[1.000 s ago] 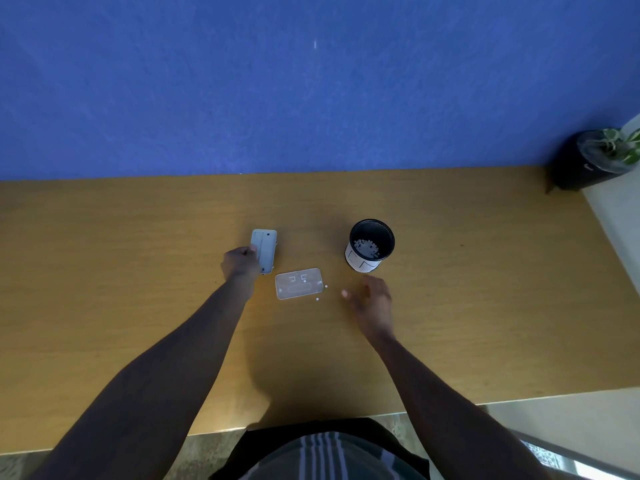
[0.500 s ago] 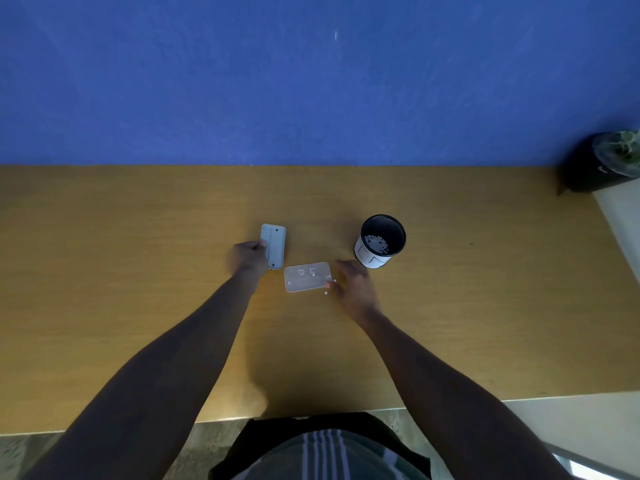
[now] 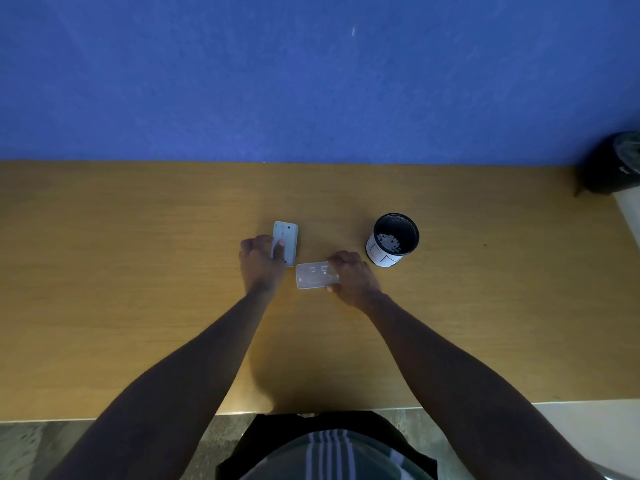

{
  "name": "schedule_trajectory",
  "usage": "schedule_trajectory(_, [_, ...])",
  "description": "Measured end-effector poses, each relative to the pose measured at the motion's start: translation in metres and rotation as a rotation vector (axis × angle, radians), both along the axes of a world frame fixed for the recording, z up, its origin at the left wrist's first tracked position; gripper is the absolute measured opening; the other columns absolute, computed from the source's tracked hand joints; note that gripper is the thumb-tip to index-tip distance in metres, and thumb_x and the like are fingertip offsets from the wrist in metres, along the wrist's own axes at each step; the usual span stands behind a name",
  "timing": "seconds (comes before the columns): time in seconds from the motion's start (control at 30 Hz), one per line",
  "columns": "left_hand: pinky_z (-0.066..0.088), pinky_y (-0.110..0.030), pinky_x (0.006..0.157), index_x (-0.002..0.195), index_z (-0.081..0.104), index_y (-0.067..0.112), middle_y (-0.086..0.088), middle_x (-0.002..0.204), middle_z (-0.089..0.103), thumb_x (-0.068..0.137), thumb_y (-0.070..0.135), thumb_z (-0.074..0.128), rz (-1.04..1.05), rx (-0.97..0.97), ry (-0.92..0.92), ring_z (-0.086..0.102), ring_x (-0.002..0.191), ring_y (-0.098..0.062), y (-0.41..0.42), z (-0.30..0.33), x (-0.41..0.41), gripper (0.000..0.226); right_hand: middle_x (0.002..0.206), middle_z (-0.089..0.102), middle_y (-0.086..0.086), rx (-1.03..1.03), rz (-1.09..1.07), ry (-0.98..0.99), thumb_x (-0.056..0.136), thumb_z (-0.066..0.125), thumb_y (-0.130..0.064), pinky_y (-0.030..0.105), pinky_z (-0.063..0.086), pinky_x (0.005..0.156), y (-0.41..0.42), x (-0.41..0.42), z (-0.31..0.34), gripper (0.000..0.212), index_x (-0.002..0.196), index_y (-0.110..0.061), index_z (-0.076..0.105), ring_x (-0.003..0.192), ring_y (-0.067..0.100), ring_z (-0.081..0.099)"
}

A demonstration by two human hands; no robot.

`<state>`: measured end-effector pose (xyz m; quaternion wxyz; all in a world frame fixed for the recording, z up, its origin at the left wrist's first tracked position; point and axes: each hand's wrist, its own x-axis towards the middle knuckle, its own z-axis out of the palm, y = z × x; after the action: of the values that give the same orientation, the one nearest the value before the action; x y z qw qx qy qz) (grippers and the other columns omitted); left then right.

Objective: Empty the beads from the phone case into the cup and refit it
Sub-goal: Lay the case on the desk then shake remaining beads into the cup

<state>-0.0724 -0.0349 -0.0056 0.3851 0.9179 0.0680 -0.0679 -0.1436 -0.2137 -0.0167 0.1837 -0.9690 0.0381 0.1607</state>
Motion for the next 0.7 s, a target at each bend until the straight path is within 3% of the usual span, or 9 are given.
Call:
schedule_trajectory(0.17, [0.042,-0.043,0.083,0.109,0.064,0.011,-0.013,0.113,0.056,0.079,0.024,0.07,-0.388,0.276,-0.307,0.052,0.103,-0.034,0.003,-0.009,-0.031,0.033,0.133,0.046,0.01,0.027,0.001,-0.019,0.084,0.071,-0.027,0.041,0.039,0.105,-0.002,-0.006,-0.003,0.058,0.134,-0.01,0.048,0.126,0.028,0.041])
schedule_trajectory(0.33, [0.031,-0.039,0.093,0.134,0.047,0.018,0.0,0.129,0.048,0.085,0.038,0.06,-0.783,0.546,-0.249,0.04,0.116,-0.026,-0.009,-0.006,-0.042,0.054,0.133,0.042,0.011,0.103,-0.045,-0.032,0.081,0.075,-0.017,0.04,0.039,0.107,-0.003,-0.015,-0.005,0.062,0.136,-0.01,0.048,0.125,0.029,0.042])
schedule_trajectory(0.43, [0.028,-0.039,0.096,0.141,0.038,0.021,0.004,0.134,0.046,0.09,0.04,0.052,-0.878,0.651,-0.226,0.036,0.121,-0.024,-0.018,-0.005,-0.037,0.056,0.132,0.041,0.011,0.153,-0.06,-0.032,0.079,0.075,-0.011,0.036,0.04,0.107,-0.005,-0.018,-0.004,0.063,0.137,-0.009,0.049,0.124,0.029,0.043])
schedule_trajectory(0.7, [0.032,-0.037,0.091,0.12,0.058,0.024,0.001,0.113,0.056,0.09,0.033,0.05,-0.88,0.781,-0.216,0.041,0.112,-0.024,-0.029,-0.001,-0.029,0.032,0.139,0.041,0.013,0.214,-0.098,-0.027,0.08,0.07,-0.002,0.031,0.038,0.108,-0.014,-0.027,-0.003,0.06,0.136,-0.003,0.049,0.127,0.028,0.045])
